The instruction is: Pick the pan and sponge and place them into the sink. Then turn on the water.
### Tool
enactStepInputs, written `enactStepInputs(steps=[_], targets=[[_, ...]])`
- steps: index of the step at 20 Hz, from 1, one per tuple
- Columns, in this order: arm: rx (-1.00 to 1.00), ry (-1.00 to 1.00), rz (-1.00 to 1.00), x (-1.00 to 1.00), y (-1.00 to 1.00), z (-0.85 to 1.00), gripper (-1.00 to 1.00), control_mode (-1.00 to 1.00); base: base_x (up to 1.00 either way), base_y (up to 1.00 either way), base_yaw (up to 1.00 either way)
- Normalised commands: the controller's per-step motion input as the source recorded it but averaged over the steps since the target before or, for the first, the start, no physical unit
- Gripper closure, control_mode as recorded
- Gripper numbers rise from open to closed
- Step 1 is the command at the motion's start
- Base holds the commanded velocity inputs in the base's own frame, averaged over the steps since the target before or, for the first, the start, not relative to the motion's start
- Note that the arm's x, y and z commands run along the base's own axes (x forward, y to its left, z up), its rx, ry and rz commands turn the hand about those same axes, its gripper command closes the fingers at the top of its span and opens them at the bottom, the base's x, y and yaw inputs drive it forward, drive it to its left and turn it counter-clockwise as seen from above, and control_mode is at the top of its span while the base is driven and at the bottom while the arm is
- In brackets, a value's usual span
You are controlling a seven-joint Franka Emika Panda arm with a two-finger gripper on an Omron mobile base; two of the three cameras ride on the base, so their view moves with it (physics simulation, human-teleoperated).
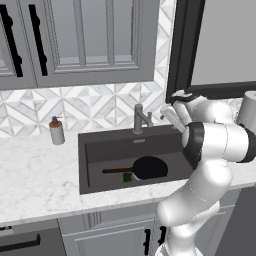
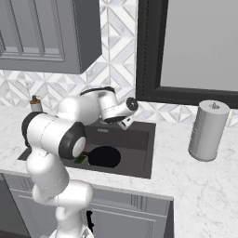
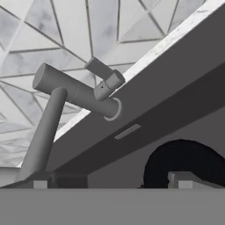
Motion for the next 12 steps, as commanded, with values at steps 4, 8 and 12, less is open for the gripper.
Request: enactStepInputs(steps=[4,8,12], targets=[[0.0,-0.04,0.0,0.24,0.05,-0.18,-1.0,-1.0,0.0,0.0,0.0],[0.0,-0.07,0.0,0.27,0.2,-0.16,-1.0,-1.0,0.0,0.0,0.0],[0.0,-0.08,0.0,0.24,0.25,-0.16,-1.0,-1.0,0.0,0.0,0.0]])
